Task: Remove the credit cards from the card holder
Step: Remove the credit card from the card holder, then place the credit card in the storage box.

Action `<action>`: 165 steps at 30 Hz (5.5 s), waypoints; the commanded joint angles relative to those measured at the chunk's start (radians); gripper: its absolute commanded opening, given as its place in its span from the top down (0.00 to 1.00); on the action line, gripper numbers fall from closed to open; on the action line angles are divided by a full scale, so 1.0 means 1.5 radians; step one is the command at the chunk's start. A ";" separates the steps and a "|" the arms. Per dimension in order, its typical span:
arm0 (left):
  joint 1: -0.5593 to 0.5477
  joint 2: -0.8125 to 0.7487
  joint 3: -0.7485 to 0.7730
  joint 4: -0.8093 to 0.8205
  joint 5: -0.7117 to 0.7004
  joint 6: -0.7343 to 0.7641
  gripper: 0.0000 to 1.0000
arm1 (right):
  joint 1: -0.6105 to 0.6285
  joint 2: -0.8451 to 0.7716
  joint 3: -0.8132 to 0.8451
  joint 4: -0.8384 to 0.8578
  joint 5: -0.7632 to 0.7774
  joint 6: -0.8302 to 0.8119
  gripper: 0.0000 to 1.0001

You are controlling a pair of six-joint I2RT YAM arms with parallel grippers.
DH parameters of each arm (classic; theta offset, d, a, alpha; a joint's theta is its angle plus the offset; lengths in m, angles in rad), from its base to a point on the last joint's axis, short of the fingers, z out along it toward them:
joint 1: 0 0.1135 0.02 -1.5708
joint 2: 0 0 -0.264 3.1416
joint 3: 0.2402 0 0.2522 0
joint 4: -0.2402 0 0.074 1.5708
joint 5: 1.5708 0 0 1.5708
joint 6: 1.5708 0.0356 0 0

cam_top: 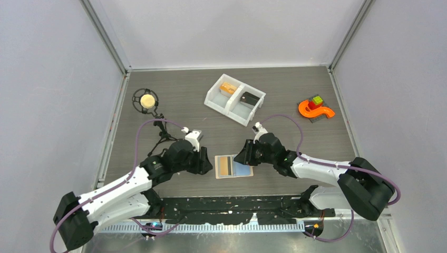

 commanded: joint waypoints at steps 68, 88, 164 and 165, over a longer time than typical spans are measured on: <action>0.000 0.300 -0.100 0.375 0.101 -0.104 0.86 | 0.034 0.076 -0.077 0.216 -0.024 0.099 0.95; -0.001 0.254 -0.030 0.280 0.156 -0.082 0.73 | 0.000 -0.153 -0.047 -0.039 0.079 -0.032 0.95; 0.019 0.024 -0.113 0.458 0.048 -0.589 0.98 | 0.439 -0.238 -0.073 0.166 0.441 -0.839 0.79; 0.021 0.025 -0.115 0.463 0.049 -0.582 1.00 | 0.439 -0.248 -0.072 0.161 0.439 -0.831 0.74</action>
